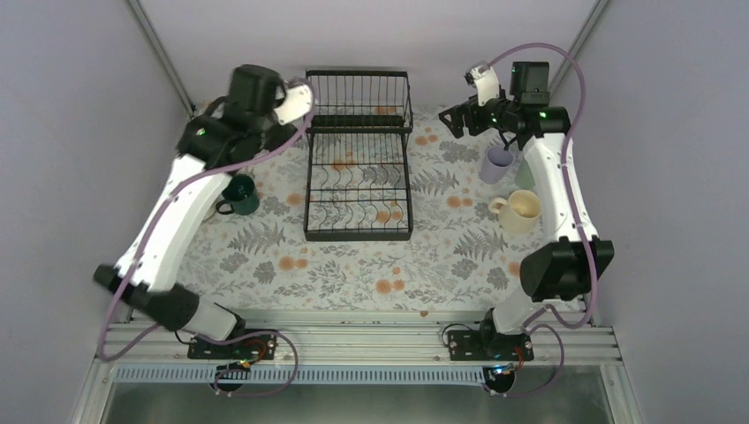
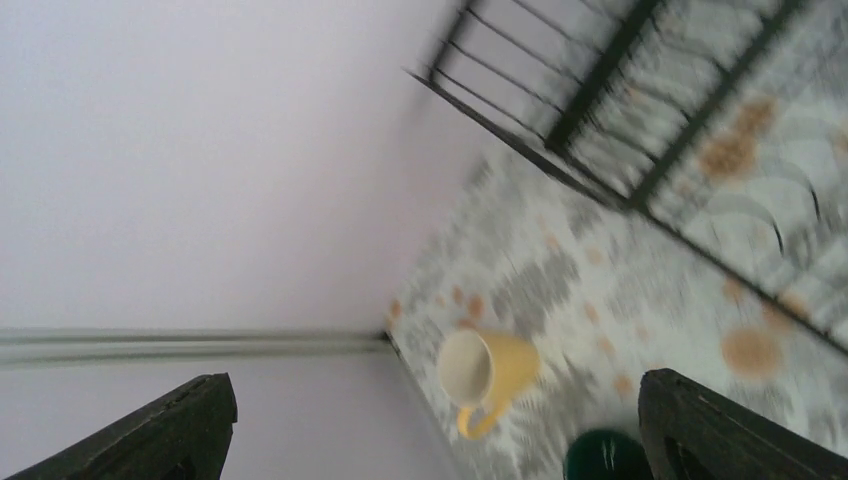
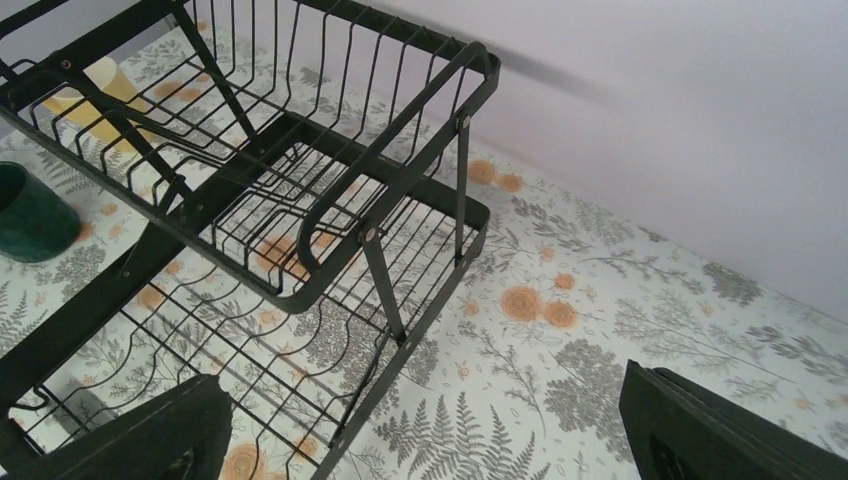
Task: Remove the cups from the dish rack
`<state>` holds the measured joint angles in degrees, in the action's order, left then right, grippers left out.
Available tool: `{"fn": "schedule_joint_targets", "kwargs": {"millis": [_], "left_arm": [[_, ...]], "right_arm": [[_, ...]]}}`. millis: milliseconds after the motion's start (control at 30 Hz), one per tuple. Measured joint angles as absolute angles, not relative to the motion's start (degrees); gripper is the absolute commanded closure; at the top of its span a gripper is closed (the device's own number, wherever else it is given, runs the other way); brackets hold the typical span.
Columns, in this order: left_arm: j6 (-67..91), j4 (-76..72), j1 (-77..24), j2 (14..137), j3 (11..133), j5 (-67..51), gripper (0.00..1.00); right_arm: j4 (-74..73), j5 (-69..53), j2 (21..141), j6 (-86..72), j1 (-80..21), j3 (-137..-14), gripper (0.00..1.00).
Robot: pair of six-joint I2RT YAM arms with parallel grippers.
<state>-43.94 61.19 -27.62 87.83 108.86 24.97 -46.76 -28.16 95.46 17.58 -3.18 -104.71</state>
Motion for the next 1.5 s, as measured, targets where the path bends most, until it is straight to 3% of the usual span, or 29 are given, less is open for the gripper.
{"fn": "schedule_joint_targets", "kwargs": {"millis": [133, 233, 367, 567, 800, 1500], "left_arm": [[-38.9, 43.4, -25.2, 74.7, 98.1, 21.8, 0.0], [-33.3, 27.0, -22.7, 63.2, 83.5, 21.9, 0.0], [-27.4, 17.8, -21.4, 54.4, 70.7, 19.3, 0.0], [-20.9, 19.3, -18.3, 51.2, 61.7, 13.6, 0.0], [-18.9, 21.2, -16.5, 34.1, 48.5, 10.3, 0.0], [-14.2, 24.1, -15.9, 32.3, 44.5, 11.4, 0.0]], "right_arm": [[-45.9, -26.0, 89.0, 18.0, -3.2, -100.4, 0.0], [-44.8, -25.4, 83.5, 18.5, -3.2, -96.6, 0.0], [-44.8, -25.9, 74.6, 21.0, -3.2, -87.9, 0.0], [-46.0, -26.6, 59.4, 23.8, -3.2, -73.8, 0.0], [-41.8, -23.9, 43.4, 23.7, -3.2, -59.6, 0.0], [-34.2, -26.1, 42.0, 22.5, -2.1, -49.8, 0.0]]}}
